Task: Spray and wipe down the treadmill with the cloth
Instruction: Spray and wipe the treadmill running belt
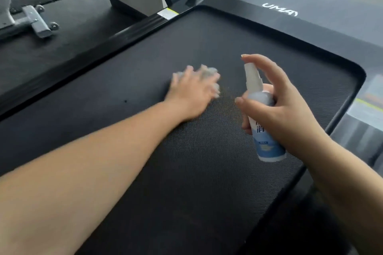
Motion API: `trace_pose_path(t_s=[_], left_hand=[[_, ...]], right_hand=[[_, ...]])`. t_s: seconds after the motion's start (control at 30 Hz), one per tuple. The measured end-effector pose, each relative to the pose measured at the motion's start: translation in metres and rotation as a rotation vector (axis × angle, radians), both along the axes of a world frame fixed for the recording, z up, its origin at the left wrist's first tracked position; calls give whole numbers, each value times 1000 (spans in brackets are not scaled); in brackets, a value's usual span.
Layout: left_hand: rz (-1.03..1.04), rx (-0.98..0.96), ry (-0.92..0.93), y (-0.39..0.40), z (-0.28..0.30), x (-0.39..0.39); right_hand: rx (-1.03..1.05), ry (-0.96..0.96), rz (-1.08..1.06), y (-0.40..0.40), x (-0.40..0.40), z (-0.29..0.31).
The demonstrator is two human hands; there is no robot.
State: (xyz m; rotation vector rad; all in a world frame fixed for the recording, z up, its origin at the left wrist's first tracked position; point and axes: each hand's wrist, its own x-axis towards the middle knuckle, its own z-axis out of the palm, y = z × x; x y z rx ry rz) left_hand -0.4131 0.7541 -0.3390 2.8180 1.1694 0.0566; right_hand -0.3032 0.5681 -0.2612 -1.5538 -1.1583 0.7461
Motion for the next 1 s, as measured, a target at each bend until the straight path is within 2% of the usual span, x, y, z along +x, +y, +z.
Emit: trace_pose_path(t_s=[0.07,0.13,0.2,0.3,0.37,0.43,0.5,0.57,0.6,0.73,0.8,0.83,0.9,0.97,1.0], left_hand=[[299,-99,-28,35,-1,-1],[377,-76,-19,38,0,11],[205,6,-11,12,3,36],[-165,-59,1,-34,5,64],[-235,-85,12,-27,6,63],[-124,-33,-2,-1,5,47],[140,6,-10,27,1,23],[362,-62,-10,34,-2,9],[365,-77,5,26,-2,9],[-69,-58,5,-22,-3,7],[-137,-26,2,-5,0,-14],[-81,30,7,15,-1,-29],[206,90,32,56,-4,-64],[495,22,61,82,-11,-96],[569,-27,66,83,-12,-101]], right_hand=[[3,14,-21,-6,8,0],[4,2,-37,-11,15,-1],[-5,-8,-47,-13,19,-3],[-9,6,-56,-12,21,-5],[0,10,-52,-9,21,-6],[5,16,-45,-7,20,-5],[-1,12,-35,-7,18,-4],[-4,7,-27,-6,15,-4],[-6,7,-26,-6,12,-3],[-10,-8,-18,-3,0,-2],[-2,-10,-14,-1,-3,-1],[0,-9,-13,0,-4,-1],[-3,-9,-9,0,-7,0],[-9,-5,-14,-1,-9,-1],[-13,-7,-16,-1,-11,-2]])
